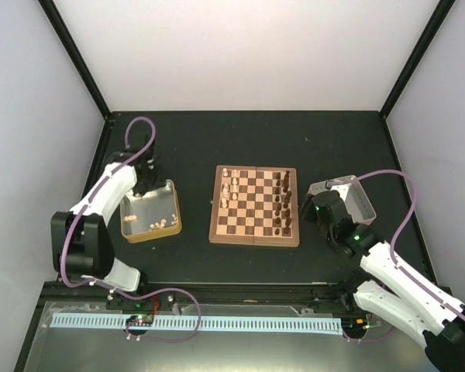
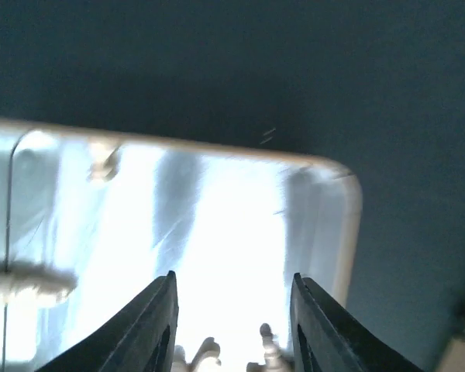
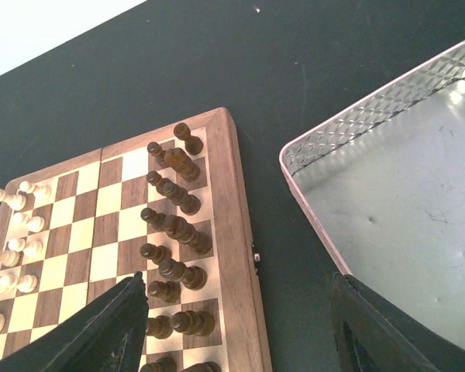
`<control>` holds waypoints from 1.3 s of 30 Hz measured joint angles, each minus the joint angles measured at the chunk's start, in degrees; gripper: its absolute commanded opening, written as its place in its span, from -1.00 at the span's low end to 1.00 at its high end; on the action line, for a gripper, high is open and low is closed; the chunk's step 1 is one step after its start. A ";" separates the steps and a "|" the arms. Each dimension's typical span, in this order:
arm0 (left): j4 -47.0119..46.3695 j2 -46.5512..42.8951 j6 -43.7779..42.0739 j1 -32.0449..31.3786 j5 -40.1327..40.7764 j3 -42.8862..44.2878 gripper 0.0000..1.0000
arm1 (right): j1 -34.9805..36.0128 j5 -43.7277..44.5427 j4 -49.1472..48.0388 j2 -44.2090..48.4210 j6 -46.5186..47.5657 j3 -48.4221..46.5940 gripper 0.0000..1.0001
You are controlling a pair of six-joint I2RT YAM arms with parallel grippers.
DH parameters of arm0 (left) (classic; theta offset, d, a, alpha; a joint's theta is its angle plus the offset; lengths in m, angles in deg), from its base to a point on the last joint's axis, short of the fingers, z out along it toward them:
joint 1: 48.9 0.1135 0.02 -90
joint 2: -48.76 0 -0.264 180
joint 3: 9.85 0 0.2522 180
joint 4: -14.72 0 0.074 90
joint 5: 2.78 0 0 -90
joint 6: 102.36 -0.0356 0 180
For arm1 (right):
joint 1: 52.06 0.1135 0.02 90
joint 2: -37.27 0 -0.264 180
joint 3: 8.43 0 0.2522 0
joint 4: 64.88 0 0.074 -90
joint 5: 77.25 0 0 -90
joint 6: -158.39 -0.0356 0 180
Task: Set up the chess pieces on the board
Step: Pick up the chess piece from the storage box.
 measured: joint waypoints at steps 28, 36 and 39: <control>-20.41 9.81 8.26 14.34 4.20 -14.95 -0.46 | 0.00 -2.23 -1.70 0.70 0.02 -0.35 0.26; -20.68 9.92 8.11 14.67 3.58 -14.84 -0.79 | 0.00 -2.29 -1.70 0.52 -0.02 -0.61 0.25; -20.52 9.64 8.28 14.64 3.19 -14.86 -0.82 | 0.00 -2.58 -1.70 0.52 -0.02 -0.63 0.25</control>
